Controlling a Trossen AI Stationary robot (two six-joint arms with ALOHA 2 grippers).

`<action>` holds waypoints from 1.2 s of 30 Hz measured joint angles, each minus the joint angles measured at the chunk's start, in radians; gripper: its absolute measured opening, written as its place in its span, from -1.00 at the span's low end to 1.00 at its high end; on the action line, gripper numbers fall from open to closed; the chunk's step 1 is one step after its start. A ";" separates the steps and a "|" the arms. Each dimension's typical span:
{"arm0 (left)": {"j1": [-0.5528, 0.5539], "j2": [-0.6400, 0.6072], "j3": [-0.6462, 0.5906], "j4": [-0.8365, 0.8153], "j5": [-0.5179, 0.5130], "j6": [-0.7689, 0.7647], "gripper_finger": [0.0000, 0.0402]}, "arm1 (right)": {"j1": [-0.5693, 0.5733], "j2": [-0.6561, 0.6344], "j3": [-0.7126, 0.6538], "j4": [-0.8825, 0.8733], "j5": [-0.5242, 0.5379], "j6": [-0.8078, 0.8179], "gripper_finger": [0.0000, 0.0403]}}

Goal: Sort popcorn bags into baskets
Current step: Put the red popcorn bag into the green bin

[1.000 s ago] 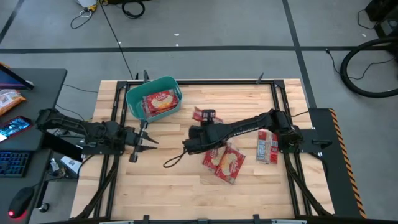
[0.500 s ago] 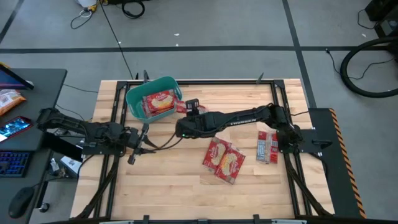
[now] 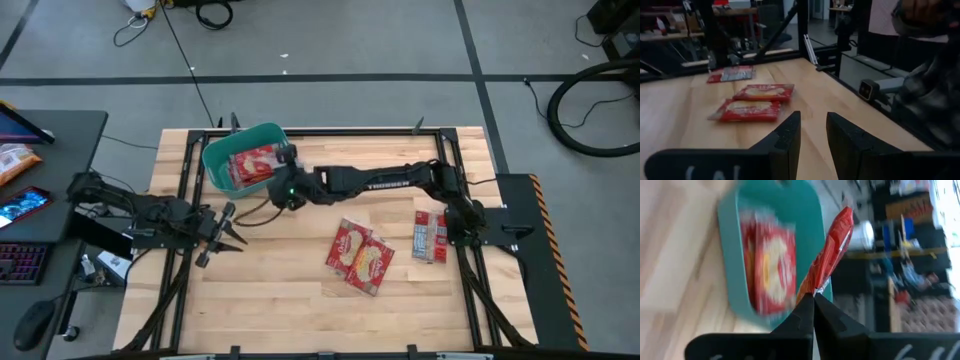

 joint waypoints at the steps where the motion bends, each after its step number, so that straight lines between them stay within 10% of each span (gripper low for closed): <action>1: -0.004 0.000 0.000 -0.003 0.000 -0.015 -0.51 | -0.010 0.000 0.000 0.029 -0.048 -0.010 -0.97; 16: -0.021 0.001 0.000 -0.015 0.000 -0.061 -0.51 | -0.148 0.104 0.000 0.375 -0.370 -0.106 -0.97; 36: -0.020 0.001 0.000 -0.023 0.000 -0.055 -0.51 | -0.142 0.120 0.000 0.326 -0.263 0.074 -0.45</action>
